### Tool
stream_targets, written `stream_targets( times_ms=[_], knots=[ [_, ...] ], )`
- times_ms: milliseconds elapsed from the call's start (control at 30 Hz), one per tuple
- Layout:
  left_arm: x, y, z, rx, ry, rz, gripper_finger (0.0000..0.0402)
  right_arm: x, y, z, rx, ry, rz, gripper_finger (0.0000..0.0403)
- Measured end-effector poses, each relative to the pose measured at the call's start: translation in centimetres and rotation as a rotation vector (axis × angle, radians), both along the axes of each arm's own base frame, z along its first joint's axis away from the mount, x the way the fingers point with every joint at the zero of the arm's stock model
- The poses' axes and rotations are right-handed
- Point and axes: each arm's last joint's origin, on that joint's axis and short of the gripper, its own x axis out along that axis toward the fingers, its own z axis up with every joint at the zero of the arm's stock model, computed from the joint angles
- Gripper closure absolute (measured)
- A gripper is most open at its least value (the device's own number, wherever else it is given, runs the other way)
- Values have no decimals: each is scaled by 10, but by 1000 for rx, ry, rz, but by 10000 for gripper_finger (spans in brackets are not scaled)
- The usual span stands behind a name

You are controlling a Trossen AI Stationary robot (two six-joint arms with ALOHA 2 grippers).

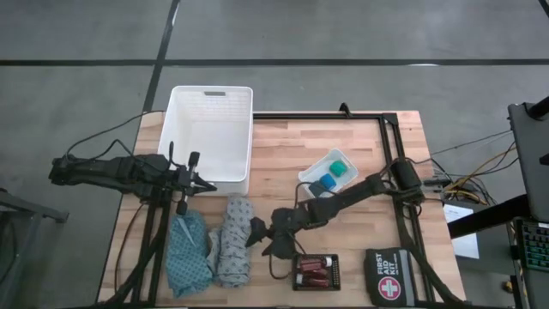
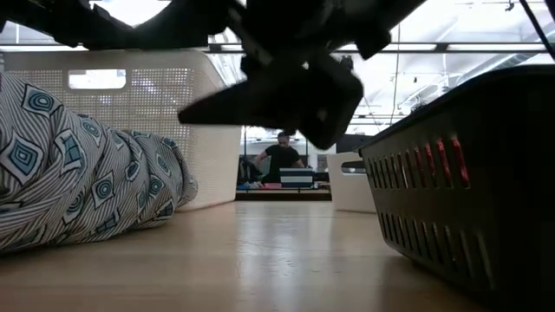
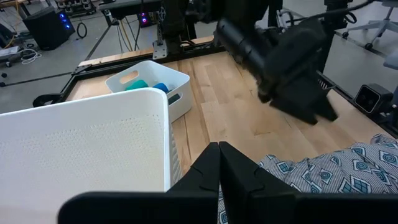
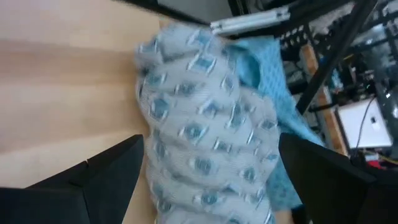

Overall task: Pick & place medical supplies in basket/bin
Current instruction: Put the gray patient gown into the large white bin

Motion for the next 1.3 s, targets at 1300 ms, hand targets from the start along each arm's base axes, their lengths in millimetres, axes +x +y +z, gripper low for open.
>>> stream_targets(
  times_ms=[1300],
  knots=[
    [0, 0, 0, 0, 0, 0, 396, 74, 5, -49, -196, 86, -229, 35]
  ],
)
